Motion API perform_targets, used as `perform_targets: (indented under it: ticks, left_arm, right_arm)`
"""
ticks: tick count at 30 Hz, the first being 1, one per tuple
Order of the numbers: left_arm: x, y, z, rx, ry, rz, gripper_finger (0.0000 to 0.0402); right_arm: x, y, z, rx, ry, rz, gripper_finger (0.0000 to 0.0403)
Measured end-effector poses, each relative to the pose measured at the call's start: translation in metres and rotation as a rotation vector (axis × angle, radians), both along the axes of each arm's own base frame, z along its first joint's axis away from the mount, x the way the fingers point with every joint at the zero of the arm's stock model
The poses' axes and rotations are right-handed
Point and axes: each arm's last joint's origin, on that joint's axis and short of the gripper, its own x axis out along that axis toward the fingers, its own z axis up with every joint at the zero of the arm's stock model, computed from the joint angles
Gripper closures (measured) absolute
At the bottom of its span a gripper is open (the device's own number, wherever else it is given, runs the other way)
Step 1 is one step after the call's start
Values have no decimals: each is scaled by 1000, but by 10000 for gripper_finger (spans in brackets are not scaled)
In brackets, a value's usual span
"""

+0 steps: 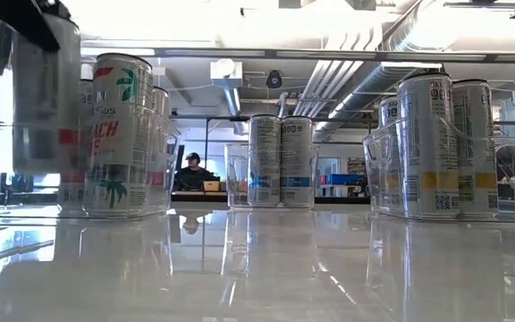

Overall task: Sort soda cans
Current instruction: Put the white-pink soda can into the bottom left transparent bin

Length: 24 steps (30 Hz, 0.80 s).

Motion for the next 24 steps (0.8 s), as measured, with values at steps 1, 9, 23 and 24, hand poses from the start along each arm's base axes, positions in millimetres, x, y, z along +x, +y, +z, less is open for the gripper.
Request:
perform_targets:
  ticks: [1, 9, 23, 24]
  left_arm:
    - [2, 0, -4, -10, -13, 7, 152]
    - [14, 7, -23, -69, -29, 2, 147]
    - [20, 15, -22, -119, -26, 9, 69]
    - [20, 15, -19, -130, -32, 10, 68]
  right_arm:
    - [1, 0, 0, 2, 2, -2, 73]
    - [2, -2, 0, 6, 8, -6, 73]
    - [2, -1, 0, 8, 7, -6, 73]
    - [2, -1, 0, 12, 4, -8, 73]
